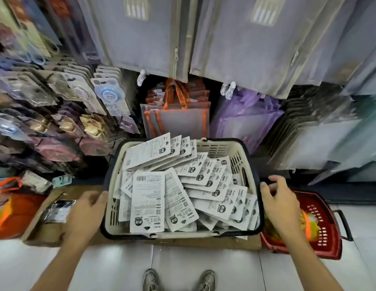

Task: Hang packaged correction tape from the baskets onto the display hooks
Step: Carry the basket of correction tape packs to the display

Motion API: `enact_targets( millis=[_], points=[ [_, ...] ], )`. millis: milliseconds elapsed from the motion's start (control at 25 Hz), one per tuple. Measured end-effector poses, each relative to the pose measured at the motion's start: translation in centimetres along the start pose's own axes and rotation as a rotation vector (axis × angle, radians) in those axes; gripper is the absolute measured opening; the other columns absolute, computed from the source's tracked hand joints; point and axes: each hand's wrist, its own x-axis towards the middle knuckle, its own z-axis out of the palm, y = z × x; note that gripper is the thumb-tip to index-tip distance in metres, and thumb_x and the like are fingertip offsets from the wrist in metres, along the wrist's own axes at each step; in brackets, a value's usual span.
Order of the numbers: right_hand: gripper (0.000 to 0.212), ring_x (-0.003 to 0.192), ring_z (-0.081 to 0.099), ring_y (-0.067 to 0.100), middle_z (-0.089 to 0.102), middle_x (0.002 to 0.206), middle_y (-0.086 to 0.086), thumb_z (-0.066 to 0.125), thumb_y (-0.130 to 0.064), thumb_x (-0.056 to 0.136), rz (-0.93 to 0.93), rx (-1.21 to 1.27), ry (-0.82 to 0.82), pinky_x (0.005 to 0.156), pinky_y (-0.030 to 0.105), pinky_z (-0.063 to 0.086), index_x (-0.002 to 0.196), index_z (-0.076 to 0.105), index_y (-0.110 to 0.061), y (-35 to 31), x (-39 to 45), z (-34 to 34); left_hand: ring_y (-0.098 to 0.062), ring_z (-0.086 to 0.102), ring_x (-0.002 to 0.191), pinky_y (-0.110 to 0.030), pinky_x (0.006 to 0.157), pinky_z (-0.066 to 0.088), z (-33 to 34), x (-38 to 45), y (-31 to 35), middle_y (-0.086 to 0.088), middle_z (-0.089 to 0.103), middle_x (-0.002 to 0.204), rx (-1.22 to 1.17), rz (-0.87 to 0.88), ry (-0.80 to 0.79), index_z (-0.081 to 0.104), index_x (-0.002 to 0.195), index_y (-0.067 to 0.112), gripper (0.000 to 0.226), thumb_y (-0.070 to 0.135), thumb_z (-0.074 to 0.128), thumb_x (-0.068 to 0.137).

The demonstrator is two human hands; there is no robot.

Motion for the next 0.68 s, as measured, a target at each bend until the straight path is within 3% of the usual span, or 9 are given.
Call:
enact_targets(
  millis=[40, 80, 120, 160, 240, 400, 480, 560, 680],
  points=[
    [0.036, 0.097, 0.067, 0.031, 0.069, 0.104, -0.001, 0.05, -0.048, 0.099, -0.018, -0.094, -0.095, 0.074, 0.039, 0.048, 0.124, 0.054, -0.022, -1.1, 2.3, 0.8, -0.033, 0.062, 0.089, -0.038, 0.072, 0.043, 0.8, 1.3, 1.7, -0.005, 0.064, 0.089, 0.069, 0.044, -0.03, 0.057, 0.097, 0.014, 0.033, 0.047, 0.056, 0.098],
    [0.041, 0.101, 0.065, 0.038, 0.068, 0.105, 0.009, 0.049, -0.049, 0.1, 0.036, -0.139, -0.201, 0.078, 0.042, 0.048, 0.117, 0.057, -0.012, -2.0, 3.4, 1.4, -0.036, 0.063, 0.093, -0.038, 0.073, 0.044, 1.2, 1.7, 2.9, -0.009, 0.064, 0.093, 0.103, 0.054, -0.061, 0.055, 0.1, 0.01, 0.036, 0.045, 0.057, 0.098],
    [0.04, 0.099, 0.065, 0.04, 0.067, 0.096, 0.013, 0.049, -0.045, 0.102, 0.003, -0.154, -0.274, 0.077, 0.042, 0.047, 0.097, 0.059, -0.007, -2.0, 4.9, 2.4, -0.04, 0.063, 0.097, -0.04, 0.075, 0.044, 1.9, 2.6, 3.6, -0.014, 0.064, 0.096, 0.078, 0.093, -0.063, 0.055, 0.103, 0.005, 0.036, 0.04, 0.059, 0.098],
    [0.04, 0.09, 0.065, 0.04, 0.062, 0.081, 0.012, 0.05, -0.04, 0.102, 0.026, -0.116, -0.327, 0.07, 0.04, 0.044, 0.077, 0.053, -0.01, -2.1, 5.6, 3.3, -0.042, 0.063, 0.098, -0.042, 0.077, 0.046, 2.3, 3.0, 4.1, -0.019, 0.066, 0.097, 0.03, 0.085, -0.052, 0.056, 0.103, 0.001, 0.034, 0.034, 0.061, 0.098],
    [0.049, 0.067, 0.057, 0.033, 0.048, 0.06, 0.004, 0.056, -0.034, 0.102, -0.031, -0.069, -0.282, 0.057, 0.038, 0.034, 0.059, 0.038, -0.017, -1.1, 5.2, 4.3, -0.042, 0.065, 0.09, -0.044, 0.076, 0.05, 2.6, 2.7, 2.7, -0.02, 0.069, 0.091, -0.033, 0.119, 0.019, 0.06, 0.095, 0.001, 0.028, 0.029, 0.063, 0.098],
    [0.055, 0.05, 0.048, 0.022, 0.047, 0.049, 0.0, 0.063, -0.041, 0.095, -0.183, -0.034, -0.231, 0.052, 0.032, 0.038, 0.052, 0.038, -0.021, -3.2, 4.1, 5.6, -0.031, 0.07, 0.07, -0.041, 0.063, 0.058, 0.3, -0.1, -4.0, -0.008, 0.071, 0.073, -0.307, -0.076, 0.051, 0.065, 0.085, 0.012, 0.019, 0.027, 0.068, 0.096],
    [0.054, 0.052, 0.052, 0.024, 0.052, 0.05, 0.001, 0.062, -0.047, 0.095, -0.295, -0.059, -0.297, 0.053, 0.032, 0.04, 0.053, 0.045, -0.017, -7.4, 2.8, 7.8, -0.019, 0.065, 0.058, -0.031, 0.052, 0.05, -2.5, -1.4, -8.9, 0.002, 0.068, 0.062, -0.383, -0.163, 0.14, 0.064, 0.078, 0.014, 0.021, 0.027, 0.07, 0.094],
    [0.05, 0.056, 0.055, 0.029, 0.056, 0.054, 0.001, 0.061, -0.044, 0.096, -0.41, -0.086, -0.393, 0.053, 0.033, 0.04, 0.057, 0.05, -0.016, -13.1, 0.0, 11.4, -0.022, 0.056, 0.06, -0.033, 0.054, 0.04, -6.6, -2.1, -14.7, -0.001, 0.063, 0.062, -0.376, -0.221, 0.239, 0.063, 0.074, 0.01, 0.027, 0.028, 0.071, 0.093],
    [0.046, 0.058, 0.053, 0.025, 0.052, 0.054, 0.003, 0.062, -0.036, 0.098, -0.55, -0.105, -0.506, 0.054, 0.039, 0.038, 0.058, 0.05, -0.015, -23.1, -5.4, 19.0, -0.016, 0.052, 0.056, -0.03, 0.053, 0.038, -12.6, -1.2, -23.4, -0.001, 0.061, 0.062, -0.388, -0.319, 0.342, 0.064, 0.074, 0.013, 0.025, 0.029, 0.069, 0.093]
  ],
)
